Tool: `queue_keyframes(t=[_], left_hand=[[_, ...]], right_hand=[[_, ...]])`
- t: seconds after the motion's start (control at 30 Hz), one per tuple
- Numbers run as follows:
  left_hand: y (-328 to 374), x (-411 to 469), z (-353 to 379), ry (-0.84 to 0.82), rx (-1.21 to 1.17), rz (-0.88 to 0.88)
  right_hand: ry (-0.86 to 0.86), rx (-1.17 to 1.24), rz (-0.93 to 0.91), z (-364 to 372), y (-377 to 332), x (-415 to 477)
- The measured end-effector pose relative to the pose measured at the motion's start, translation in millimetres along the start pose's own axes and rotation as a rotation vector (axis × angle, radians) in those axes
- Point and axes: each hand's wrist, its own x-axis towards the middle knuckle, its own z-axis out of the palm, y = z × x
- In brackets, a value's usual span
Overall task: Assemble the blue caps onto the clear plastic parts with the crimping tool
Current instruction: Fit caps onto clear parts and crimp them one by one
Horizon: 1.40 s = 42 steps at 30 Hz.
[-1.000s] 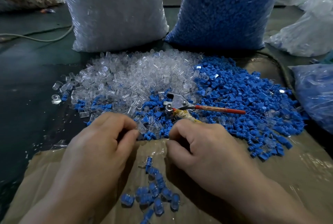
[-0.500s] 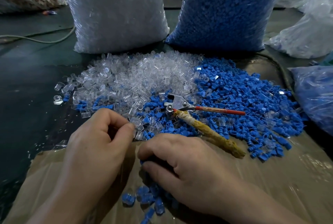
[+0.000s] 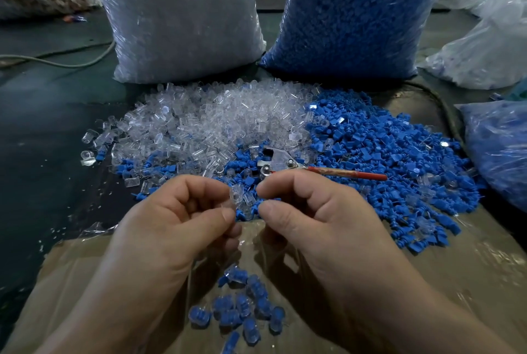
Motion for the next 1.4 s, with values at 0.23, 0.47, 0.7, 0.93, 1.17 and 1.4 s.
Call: queue_keyframes(t=[0.23,0.47,0.7,0.93,1.17,1.4], left_hand=[[7,-1,2,0.044,0.081,-0.004],[9,-6,10,0.017,0.145,0.046],[6,-7,14,-0.051,0.137,0.048],[2,-9,13,-0.058,0.218,0.097],[3,-10,9,-0.017,0.363,0.173],[3,-10,9,-0.056,0.391,0.21]], right_hand=[[-0.054,0.317,0.117,4,1,2],[0.075,-0.232,-0.098,3,1,-1],[0.124,-0.577,-0.392,6,5,2],[0.152,-0.623,-0.451,7,4,1],[0.172,-0.607,-0.505,7,1,0],[0.08,-0.666,-0.531,9,2,-1]])
